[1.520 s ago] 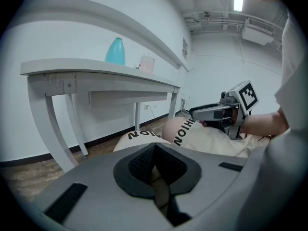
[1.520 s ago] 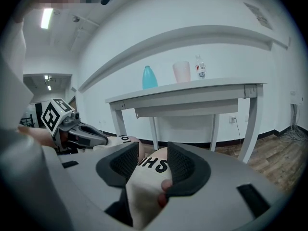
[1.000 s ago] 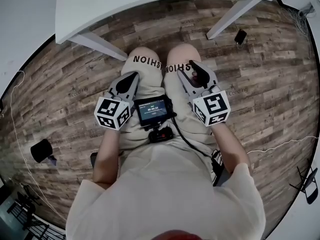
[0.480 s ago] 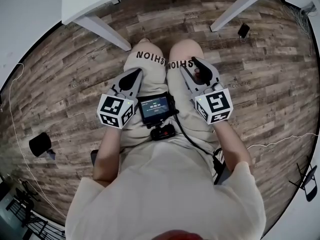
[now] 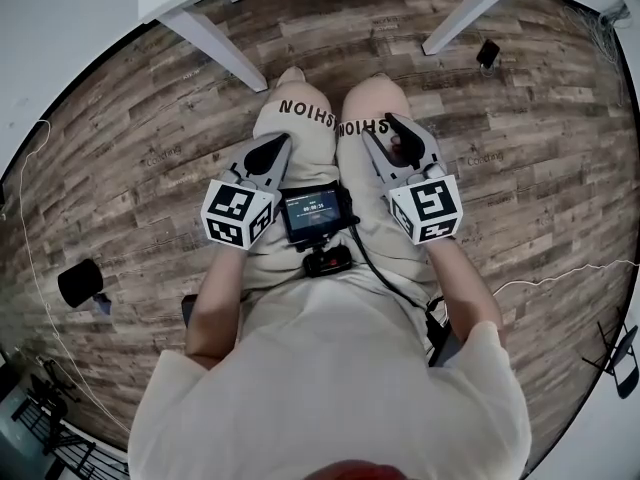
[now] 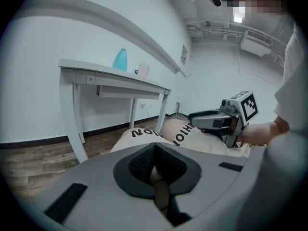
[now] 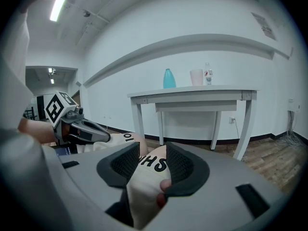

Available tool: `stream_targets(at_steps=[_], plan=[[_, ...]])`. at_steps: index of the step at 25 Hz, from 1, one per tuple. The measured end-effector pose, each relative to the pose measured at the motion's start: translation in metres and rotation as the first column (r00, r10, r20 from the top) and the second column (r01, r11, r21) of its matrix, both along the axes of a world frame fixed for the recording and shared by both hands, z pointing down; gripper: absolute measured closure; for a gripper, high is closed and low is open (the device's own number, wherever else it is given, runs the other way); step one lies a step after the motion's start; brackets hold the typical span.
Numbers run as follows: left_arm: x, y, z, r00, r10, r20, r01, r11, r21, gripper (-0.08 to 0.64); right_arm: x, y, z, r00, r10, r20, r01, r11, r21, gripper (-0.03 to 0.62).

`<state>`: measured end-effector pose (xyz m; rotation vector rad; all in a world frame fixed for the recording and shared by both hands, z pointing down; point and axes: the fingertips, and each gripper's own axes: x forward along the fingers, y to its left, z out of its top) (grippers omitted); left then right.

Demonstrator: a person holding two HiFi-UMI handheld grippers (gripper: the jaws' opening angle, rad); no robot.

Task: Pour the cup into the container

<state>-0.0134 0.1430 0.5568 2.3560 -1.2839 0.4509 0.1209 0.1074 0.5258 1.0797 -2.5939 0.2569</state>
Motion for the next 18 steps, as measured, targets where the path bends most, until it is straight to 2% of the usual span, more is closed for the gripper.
stream_targets(at_steps=[13,18], plan=[[0.007,0.019,0.003,0.999,0.027,0.025,-0.027,1.0,-0.005,0.549,0.005,0.02,0.002,1.0,0.02,-0.012,-0.02,1.0,0.002,0.419],[0.01,0.017,0.001,0.996,0.04,0.076,-0.041,0.999,0.007,0.549,0.006,0.018,-0.006,1.0,0.023,0.005,-0.023,1.0,-0.001,0.419]])
